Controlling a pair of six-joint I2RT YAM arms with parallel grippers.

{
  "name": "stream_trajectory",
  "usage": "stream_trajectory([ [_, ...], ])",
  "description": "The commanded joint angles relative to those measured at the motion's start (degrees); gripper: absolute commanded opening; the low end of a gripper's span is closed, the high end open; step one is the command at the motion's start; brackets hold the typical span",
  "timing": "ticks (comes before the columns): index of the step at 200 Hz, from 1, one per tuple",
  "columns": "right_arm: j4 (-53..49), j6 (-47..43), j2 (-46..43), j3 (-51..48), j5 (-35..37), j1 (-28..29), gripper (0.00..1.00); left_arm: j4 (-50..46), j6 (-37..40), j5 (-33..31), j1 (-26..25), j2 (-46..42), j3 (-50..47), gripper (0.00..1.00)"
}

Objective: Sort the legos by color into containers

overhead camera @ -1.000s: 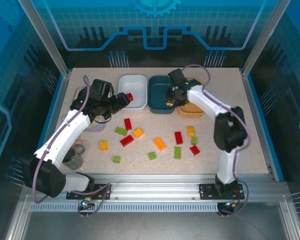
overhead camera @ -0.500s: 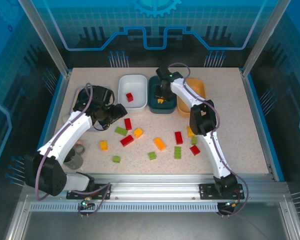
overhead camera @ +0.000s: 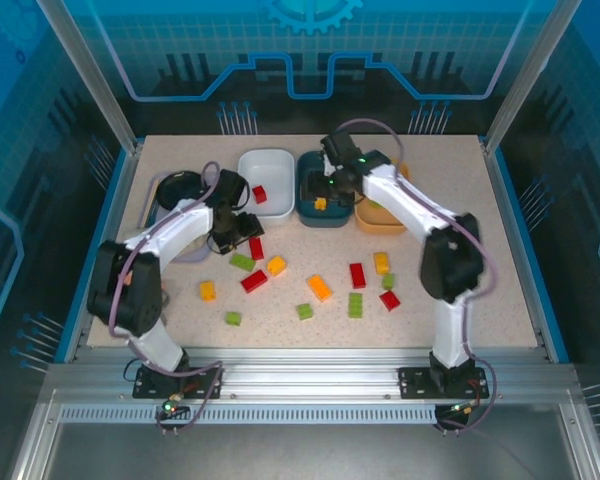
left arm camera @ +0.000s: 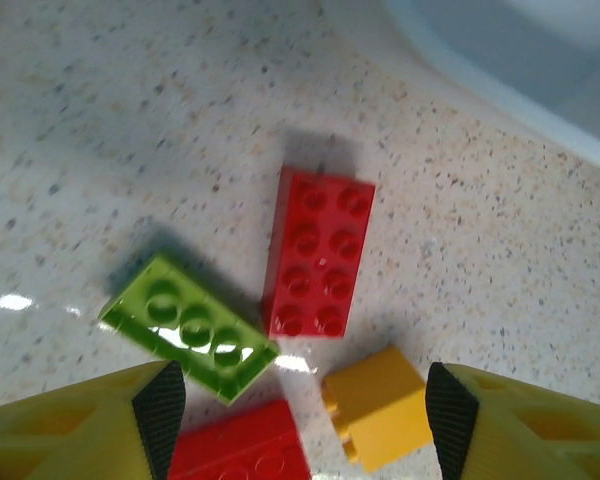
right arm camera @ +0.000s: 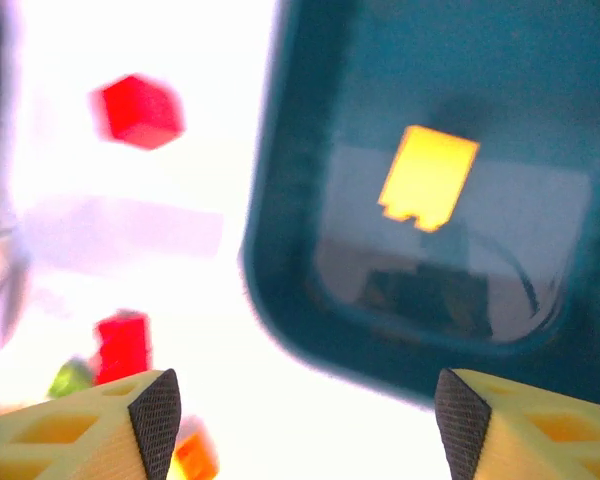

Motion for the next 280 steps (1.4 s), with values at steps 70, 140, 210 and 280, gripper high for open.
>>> stream_trajectory([
  [70,16.17,1.06,-28.02,-34.28,-8.22,1.93,0.74,-4.04,4.22,-8.58,-4.1,14.24,10.73,0.64],
  [140,15.45,2.65,-29.45,-36.34,-8.13,2.42,0.73,-2.56,4.3,-8.55,-4.69,18.07,10.9,0.52],
  [210,15.33,1.97,-30.52,-35.31,-7.76,2.45,0.72,-5.02,3.2,-10.65,-6.88,13.09,11.36,0.29],
  [280,21.91,1.01,-33.24,-34.15,-4.87,2.63,0.73,-9.28,4.54,-9.68,-4.95,8.14,23.11,0.29],
])
